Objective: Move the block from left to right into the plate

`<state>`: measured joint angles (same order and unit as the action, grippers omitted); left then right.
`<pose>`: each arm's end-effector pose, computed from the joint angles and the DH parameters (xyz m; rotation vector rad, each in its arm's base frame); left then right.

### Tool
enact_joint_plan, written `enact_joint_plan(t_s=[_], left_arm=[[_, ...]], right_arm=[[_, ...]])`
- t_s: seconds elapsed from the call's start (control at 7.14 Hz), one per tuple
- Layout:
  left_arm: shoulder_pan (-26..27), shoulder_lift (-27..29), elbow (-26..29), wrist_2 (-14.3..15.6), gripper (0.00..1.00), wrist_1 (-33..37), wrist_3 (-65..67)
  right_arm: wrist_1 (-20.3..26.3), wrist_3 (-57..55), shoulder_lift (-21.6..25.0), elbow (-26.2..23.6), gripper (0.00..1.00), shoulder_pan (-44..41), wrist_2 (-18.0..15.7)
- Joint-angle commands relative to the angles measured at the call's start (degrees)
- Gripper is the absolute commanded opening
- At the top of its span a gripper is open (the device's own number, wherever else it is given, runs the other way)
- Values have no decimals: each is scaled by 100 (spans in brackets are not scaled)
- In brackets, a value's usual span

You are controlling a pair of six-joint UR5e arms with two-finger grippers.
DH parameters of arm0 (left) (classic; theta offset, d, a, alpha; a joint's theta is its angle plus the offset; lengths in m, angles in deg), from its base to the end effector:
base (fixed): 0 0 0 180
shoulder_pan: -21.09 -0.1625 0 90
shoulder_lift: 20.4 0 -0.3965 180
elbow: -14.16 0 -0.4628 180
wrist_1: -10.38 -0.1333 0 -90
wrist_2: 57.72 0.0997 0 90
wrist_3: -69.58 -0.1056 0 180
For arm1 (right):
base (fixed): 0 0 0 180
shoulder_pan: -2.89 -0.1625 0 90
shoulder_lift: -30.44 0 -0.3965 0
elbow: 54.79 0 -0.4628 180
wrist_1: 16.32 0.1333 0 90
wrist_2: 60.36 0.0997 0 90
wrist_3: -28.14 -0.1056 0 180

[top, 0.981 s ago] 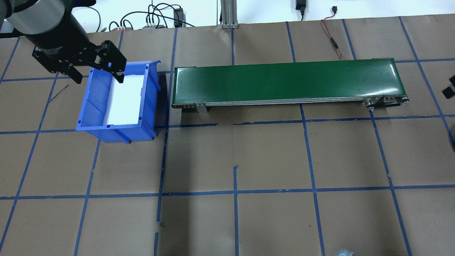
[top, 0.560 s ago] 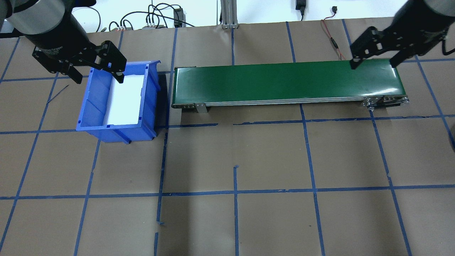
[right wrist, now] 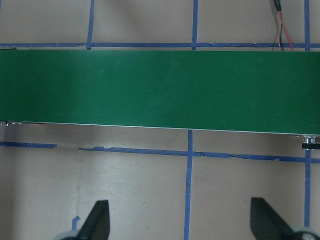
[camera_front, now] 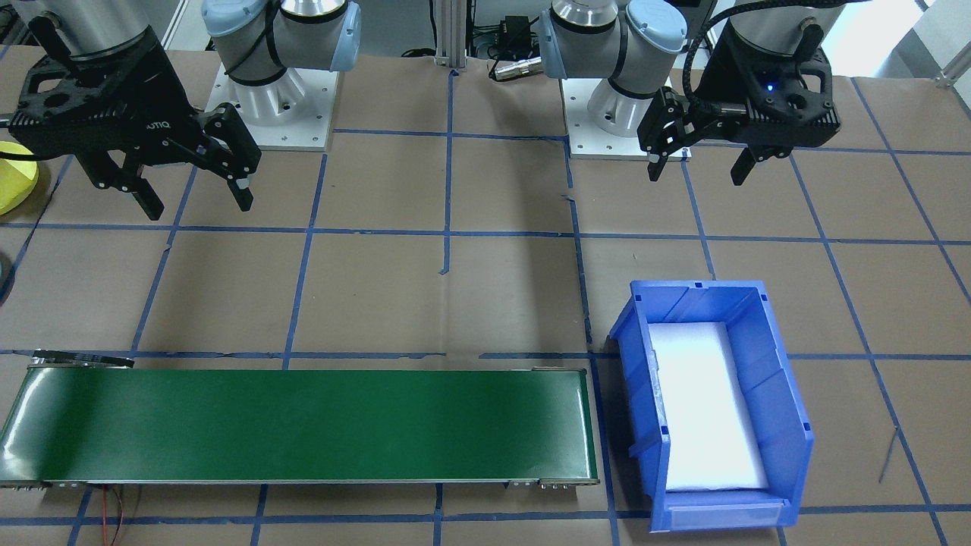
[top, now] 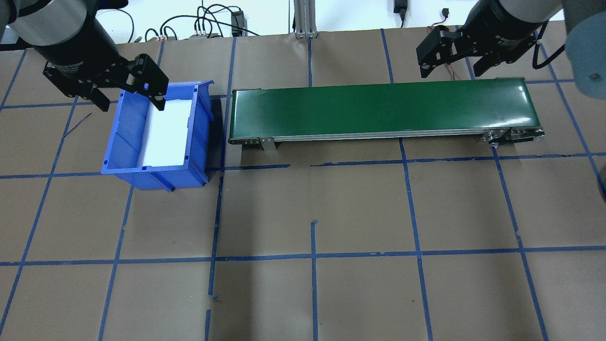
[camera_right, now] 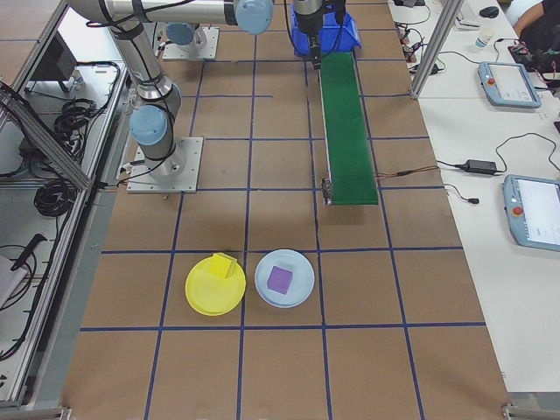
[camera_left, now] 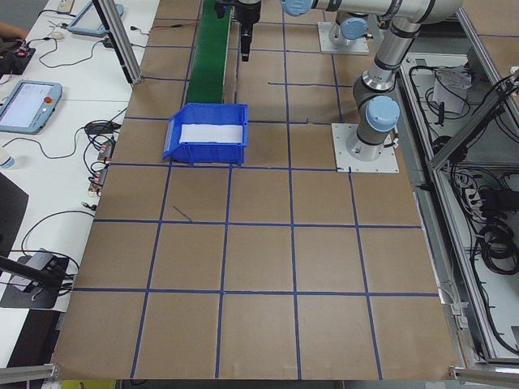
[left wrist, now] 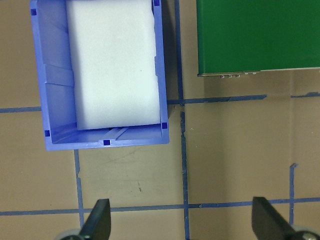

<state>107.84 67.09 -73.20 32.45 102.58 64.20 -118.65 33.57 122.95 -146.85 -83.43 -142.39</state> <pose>-0.1017 -0.5552 0.4998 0.0581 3.1332 -0.0801 0.1113 -0.5741 0.4823 -0.0692 3.0001 -0.3516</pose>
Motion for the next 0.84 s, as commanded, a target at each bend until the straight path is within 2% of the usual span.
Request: enact_joint_plan(t_s=[0.0, 0.14, 0.7], left_arm=[[9, -5, 0, 0, 100, 0, -6], [0, -5, 0, 0, 100, 9, -6], [0, -5, 0, 0, 100, 9, -6]], right_arm=[[-14, -320, -5, 4, 100, -26, -6], [12, -645, -5, -14, 100, -35, -6], [3, -648, -5, -101, 100, -35, -6]])
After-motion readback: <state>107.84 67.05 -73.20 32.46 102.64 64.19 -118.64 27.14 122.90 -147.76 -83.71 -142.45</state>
